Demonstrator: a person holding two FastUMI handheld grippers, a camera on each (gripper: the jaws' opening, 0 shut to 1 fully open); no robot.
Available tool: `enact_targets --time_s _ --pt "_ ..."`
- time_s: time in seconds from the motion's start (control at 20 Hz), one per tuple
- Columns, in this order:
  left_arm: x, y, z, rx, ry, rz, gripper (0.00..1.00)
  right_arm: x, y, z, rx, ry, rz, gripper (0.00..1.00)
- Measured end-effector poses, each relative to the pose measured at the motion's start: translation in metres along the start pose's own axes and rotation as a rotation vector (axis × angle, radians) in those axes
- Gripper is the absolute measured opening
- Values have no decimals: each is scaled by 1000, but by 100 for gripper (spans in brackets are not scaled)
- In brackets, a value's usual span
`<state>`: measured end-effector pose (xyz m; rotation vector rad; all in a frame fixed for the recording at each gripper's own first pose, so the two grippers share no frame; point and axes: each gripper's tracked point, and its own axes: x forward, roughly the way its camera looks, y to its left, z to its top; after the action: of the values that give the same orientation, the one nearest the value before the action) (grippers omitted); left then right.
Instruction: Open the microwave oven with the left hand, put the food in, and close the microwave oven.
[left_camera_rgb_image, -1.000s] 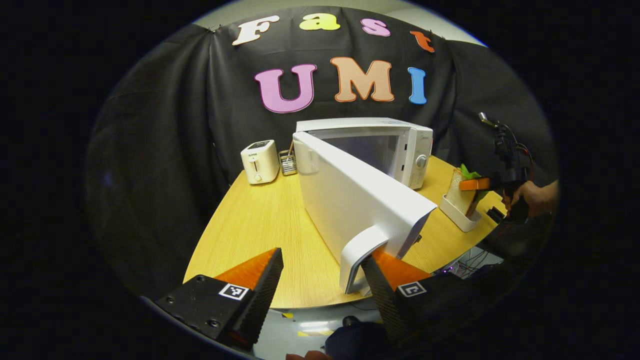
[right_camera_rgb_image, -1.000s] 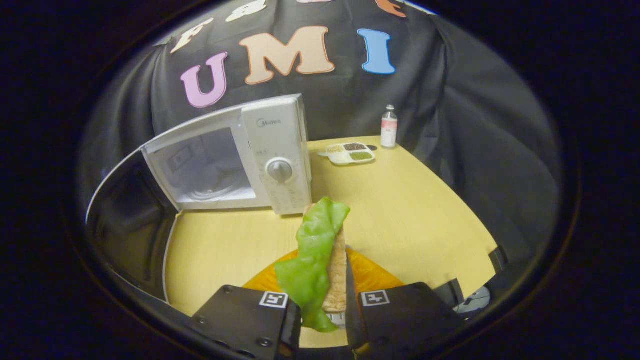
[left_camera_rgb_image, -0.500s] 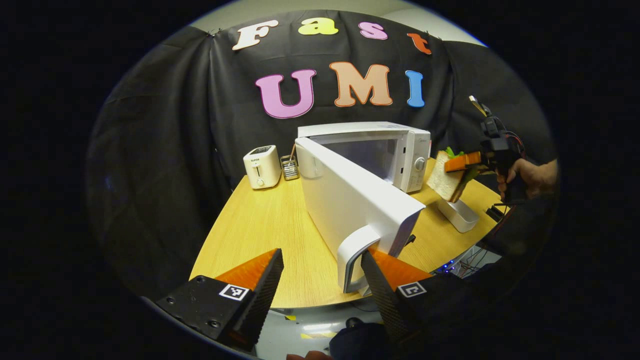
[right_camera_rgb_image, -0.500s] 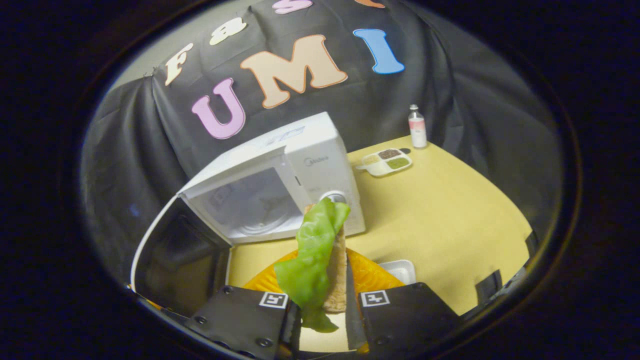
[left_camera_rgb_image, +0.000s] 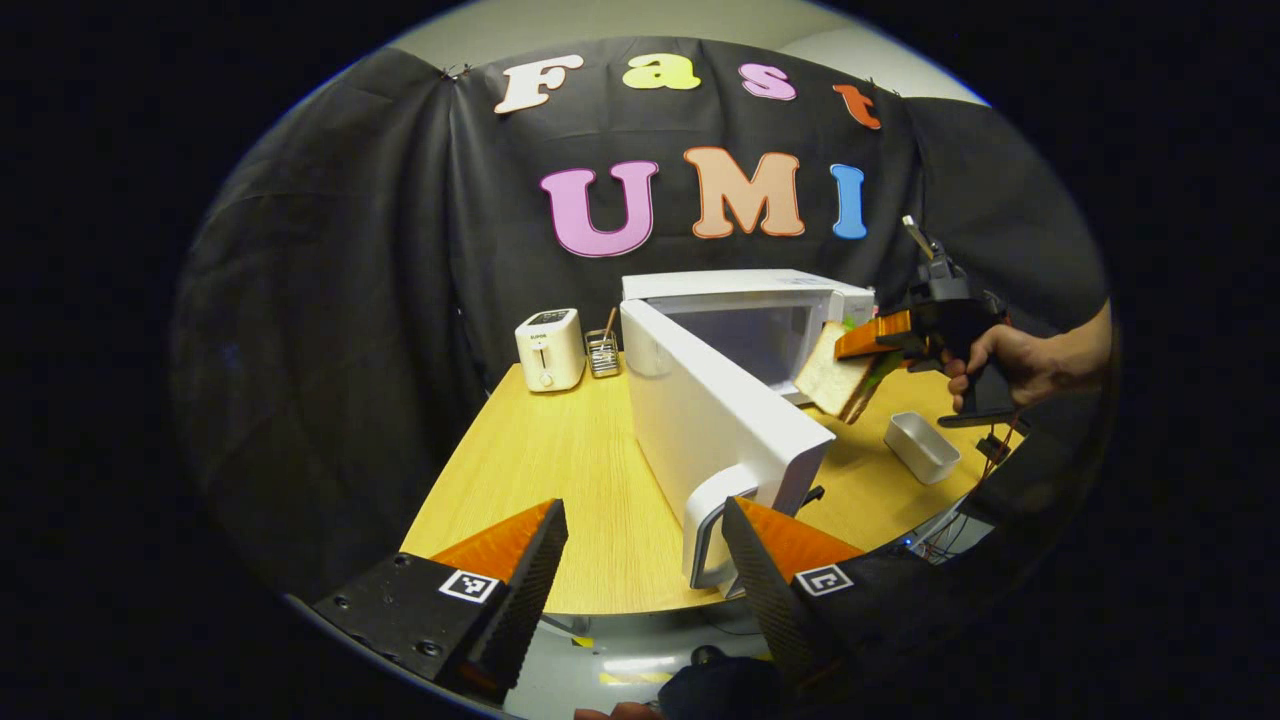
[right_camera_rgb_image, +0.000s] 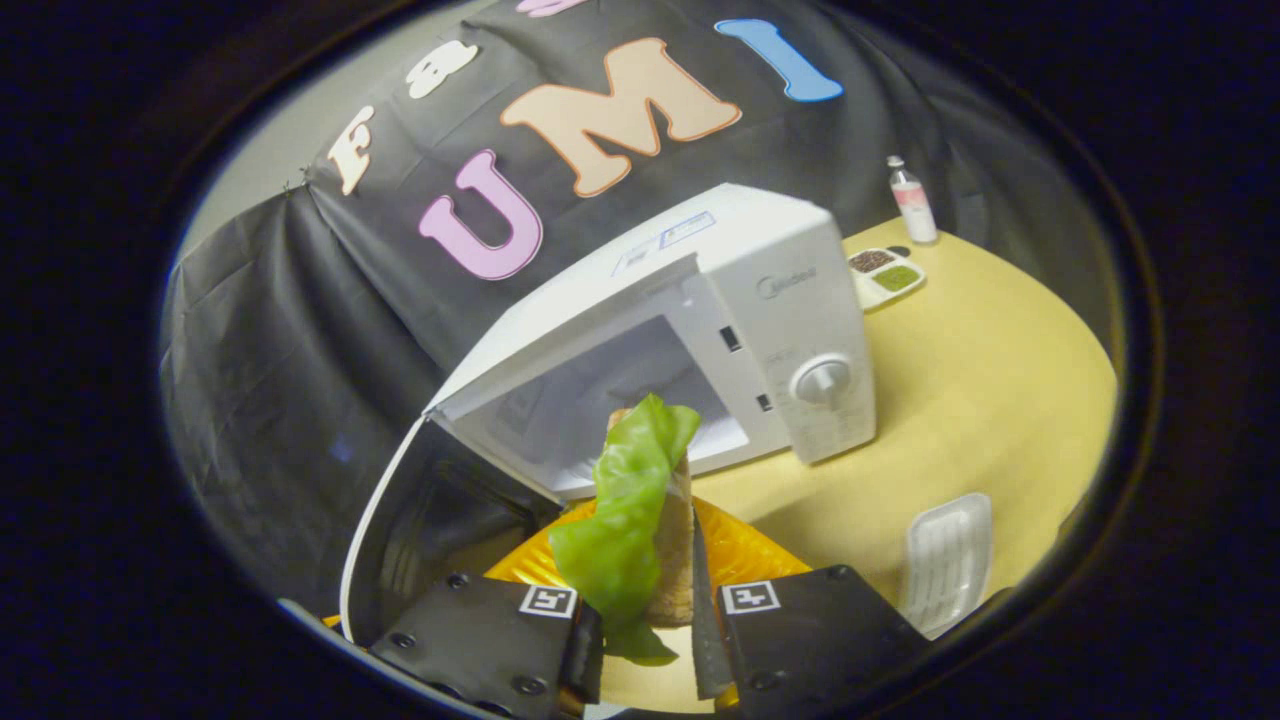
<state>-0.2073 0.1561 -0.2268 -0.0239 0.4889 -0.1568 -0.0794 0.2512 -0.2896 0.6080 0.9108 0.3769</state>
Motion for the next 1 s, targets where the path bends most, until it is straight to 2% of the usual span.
enact_targets --time_s 0.05,0.1,0.35,0.5,0.65,0.7,0.75,0.9,0.95,1.0 --pt "-1 0 3 -10 -6 -1 92 9 7 -1 29 -1 13 31" --pt "-3 1 5 -13 -6 0 92 18 12 -1 59 -6 22 38" --pt "-8 16 13 -4 -23 17 92 67 36 1 198 -32 55 38" --pt "-13 30 21 -33 -40 36 92 90 47 5 266 -73 69 38" --pt "-11 49 41 -54 -73 80 92 108 51 3 328 -96 62 38" --pt "-9 53 48 -56 -83 90 92 114 51 4 357 -106 60 31" --pt "-10 56 56 -56 -102 99 92 119 51 6 391 -119 58 38" --pt "-8 63 71 -61 -134 111 92 136 53 10 492 -171 50 38" --pt "-4 62 75 -67 -138 107 96 141 56 11 521 -190 52 31" --pt "-5 61 77 -73 -144 102 92 146 60 13 539 -210 54 38"
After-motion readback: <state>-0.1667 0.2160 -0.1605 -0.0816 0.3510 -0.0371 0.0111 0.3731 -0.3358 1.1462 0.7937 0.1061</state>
